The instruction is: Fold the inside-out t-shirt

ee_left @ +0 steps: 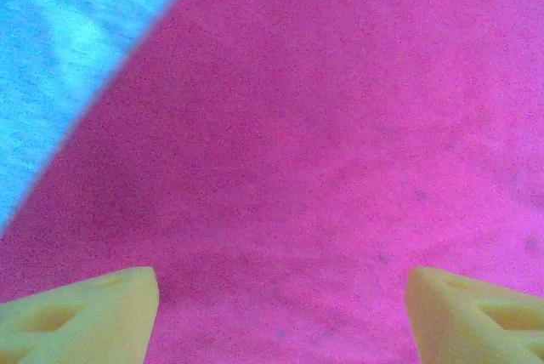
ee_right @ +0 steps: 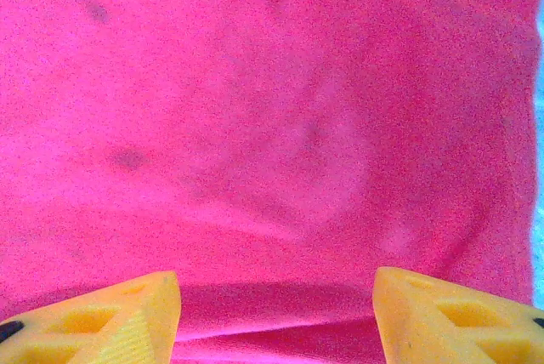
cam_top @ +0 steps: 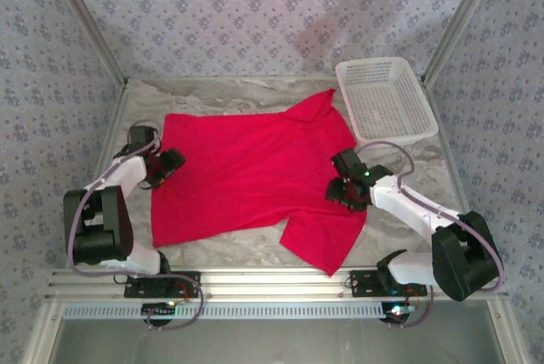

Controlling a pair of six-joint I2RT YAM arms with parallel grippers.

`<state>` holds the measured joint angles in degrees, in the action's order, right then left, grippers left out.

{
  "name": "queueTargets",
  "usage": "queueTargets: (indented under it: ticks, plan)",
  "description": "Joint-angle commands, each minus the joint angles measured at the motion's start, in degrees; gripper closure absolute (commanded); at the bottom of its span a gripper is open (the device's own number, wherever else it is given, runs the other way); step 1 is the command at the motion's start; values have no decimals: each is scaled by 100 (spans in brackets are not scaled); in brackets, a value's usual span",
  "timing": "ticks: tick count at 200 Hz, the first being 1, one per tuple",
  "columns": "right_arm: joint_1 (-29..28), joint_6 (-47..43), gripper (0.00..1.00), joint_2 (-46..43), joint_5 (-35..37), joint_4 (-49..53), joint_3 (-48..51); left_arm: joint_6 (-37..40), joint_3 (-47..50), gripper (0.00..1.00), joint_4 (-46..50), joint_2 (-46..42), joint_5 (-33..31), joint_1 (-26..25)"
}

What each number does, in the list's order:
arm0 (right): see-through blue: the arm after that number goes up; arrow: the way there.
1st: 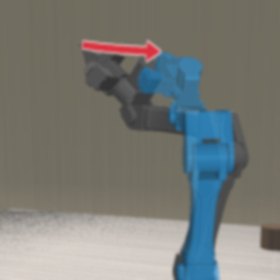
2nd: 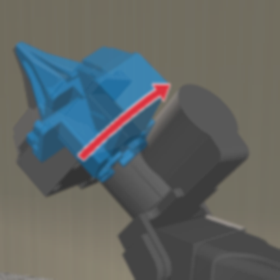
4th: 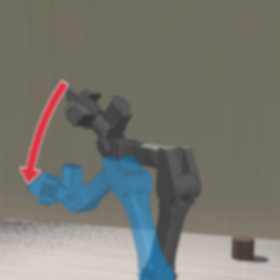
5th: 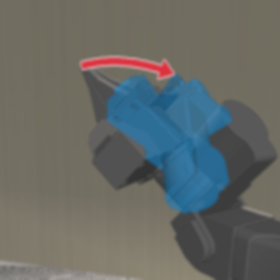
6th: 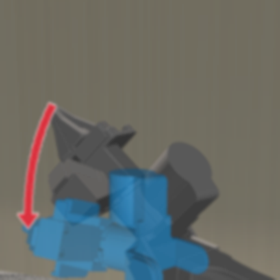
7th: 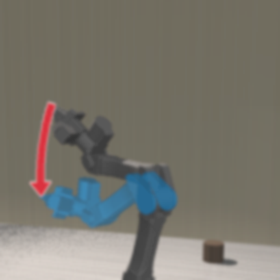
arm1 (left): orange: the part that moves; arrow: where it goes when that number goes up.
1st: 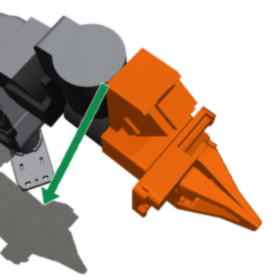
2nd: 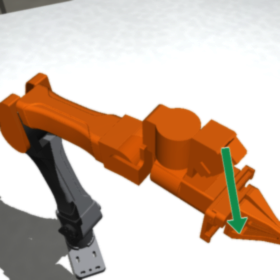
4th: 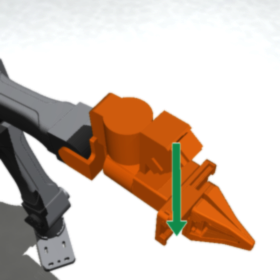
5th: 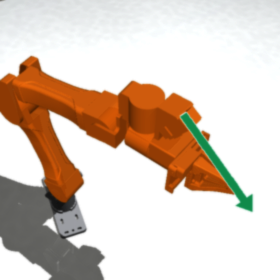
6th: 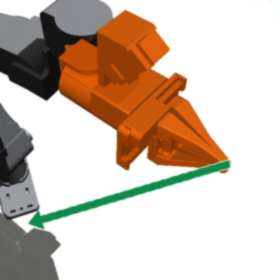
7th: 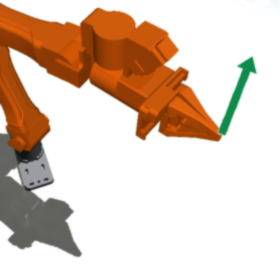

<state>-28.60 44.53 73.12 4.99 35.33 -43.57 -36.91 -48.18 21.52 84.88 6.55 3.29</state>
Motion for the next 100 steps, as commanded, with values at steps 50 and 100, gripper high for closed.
queueTargets:
  ticks: [50, 100]
  plan:
    - [134, -356, 46, 1698, -276, -1118, -1651, -71, -1159, 24, -189, 1500, 39, -6]
    - [470, -318, 42, 3842, 160, -654, -4367, 210, -1907, 24, 57, 1827, -616, 101]
